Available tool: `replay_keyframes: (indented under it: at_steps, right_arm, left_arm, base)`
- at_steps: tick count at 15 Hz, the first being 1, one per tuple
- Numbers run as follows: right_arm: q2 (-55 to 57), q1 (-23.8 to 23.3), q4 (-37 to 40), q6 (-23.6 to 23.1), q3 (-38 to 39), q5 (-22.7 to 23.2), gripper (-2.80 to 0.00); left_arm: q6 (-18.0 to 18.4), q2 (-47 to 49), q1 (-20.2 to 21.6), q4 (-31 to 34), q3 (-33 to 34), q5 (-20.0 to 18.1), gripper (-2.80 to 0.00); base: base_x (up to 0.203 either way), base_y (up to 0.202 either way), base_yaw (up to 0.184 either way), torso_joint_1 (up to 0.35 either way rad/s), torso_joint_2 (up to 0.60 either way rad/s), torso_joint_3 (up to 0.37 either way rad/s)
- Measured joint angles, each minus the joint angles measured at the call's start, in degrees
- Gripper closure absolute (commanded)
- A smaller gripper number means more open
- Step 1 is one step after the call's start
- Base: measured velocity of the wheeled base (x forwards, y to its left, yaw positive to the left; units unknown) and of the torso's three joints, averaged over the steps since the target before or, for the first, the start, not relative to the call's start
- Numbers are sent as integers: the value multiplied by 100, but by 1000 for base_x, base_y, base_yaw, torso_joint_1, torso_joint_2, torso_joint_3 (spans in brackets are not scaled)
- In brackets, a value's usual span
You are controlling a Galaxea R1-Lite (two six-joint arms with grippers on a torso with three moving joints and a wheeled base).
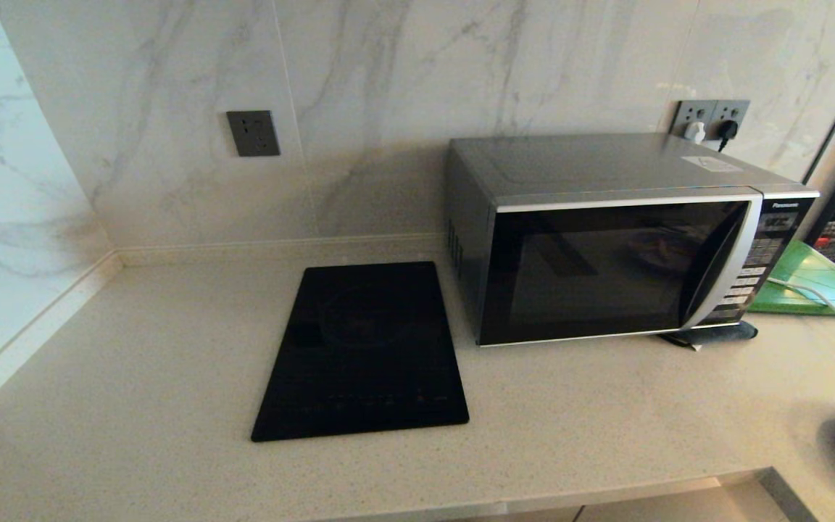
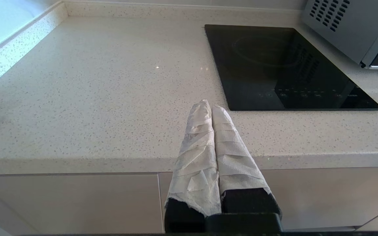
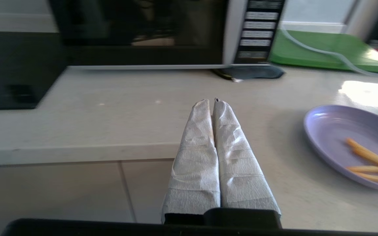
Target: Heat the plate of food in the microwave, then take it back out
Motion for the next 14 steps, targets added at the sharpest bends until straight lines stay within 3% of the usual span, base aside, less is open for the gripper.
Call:
replay_keyframes:
  at_steps: [7, 11, 14]
  right_arm:
    - [2, 0, -482, 214, 147, 709, 0]
    - [2, 0, -469, 675, 184, 744, 0]
    - [2, 0, -88, 687, 144, 589, 0]
  left_arm:
    - [1, 0, 2, 0, 0, -2, 0]
    - [2, 0, 2, 0, 0, 0, 0]
    - [0, 0, 2, 0, 0, 0, 0]
  base:
    - [0, 0, 0, 0, 0, 0]
    - [0, 0, 0, 0, 0, 0]
    - [0, 0, 0, 0, 0, 0]
